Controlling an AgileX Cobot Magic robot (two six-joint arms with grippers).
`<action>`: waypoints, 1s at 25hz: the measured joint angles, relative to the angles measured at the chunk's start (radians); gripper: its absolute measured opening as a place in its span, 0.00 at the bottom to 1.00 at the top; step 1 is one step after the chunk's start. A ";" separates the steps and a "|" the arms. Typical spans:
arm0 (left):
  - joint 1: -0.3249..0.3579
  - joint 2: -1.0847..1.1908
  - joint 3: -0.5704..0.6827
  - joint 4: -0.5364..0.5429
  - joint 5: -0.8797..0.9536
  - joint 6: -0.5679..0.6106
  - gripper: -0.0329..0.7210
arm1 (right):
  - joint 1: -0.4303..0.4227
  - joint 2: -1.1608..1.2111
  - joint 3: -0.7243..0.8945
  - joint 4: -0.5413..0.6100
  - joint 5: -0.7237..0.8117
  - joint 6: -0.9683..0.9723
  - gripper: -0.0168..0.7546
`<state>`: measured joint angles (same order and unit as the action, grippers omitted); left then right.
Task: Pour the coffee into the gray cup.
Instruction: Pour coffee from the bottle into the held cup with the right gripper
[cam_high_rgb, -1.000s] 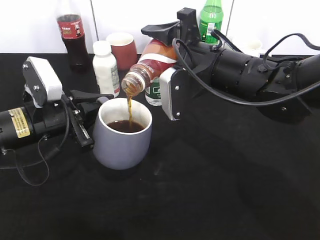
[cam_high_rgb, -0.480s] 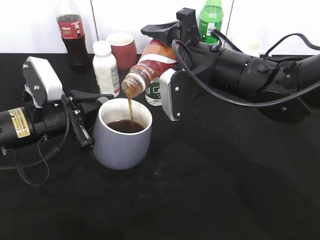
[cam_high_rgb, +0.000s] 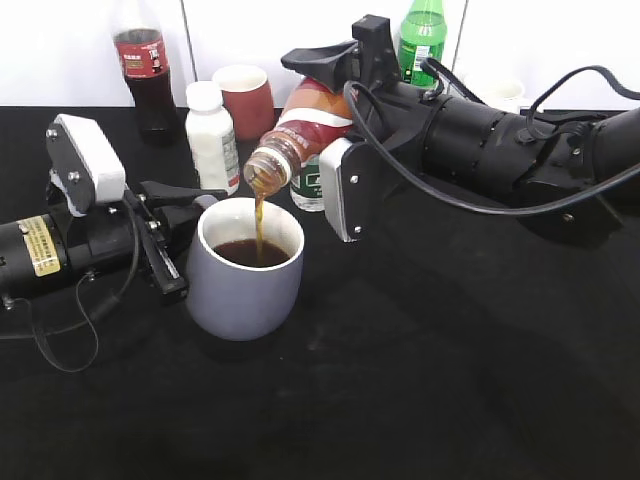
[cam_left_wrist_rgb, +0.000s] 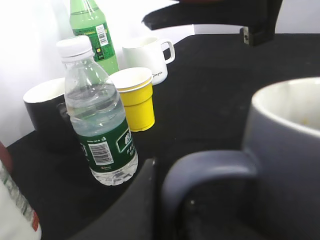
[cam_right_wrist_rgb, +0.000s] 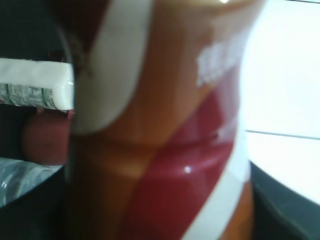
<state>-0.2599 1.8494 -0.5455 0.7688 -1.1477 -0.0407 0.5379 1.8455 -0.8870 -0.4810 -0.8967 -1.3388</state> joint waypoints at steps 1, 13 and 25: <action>0.000 0.000 0.000 0.000 0.000 0.000 0.12 | 0.000 0.000 0.000 0.000 0.000 -0.001 0.68; 0.000 0.000 0.000 0.000 0.000 0.001 0.12 | 0.000 0.000 -0.001 0.000 -0.002 -0.022 0.68; 0.000 0.000 0.000 0.000 0.004 0.001 0.13 | 0.000 0.000 -0.001 0.000 -0.002 -0.039 0.68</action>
<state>-0.2599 1.8494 -0.5455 0.7688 -1.1440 -0.0398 0.5379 1.8455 -0.8879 -0.4810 -0.8986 -1.3774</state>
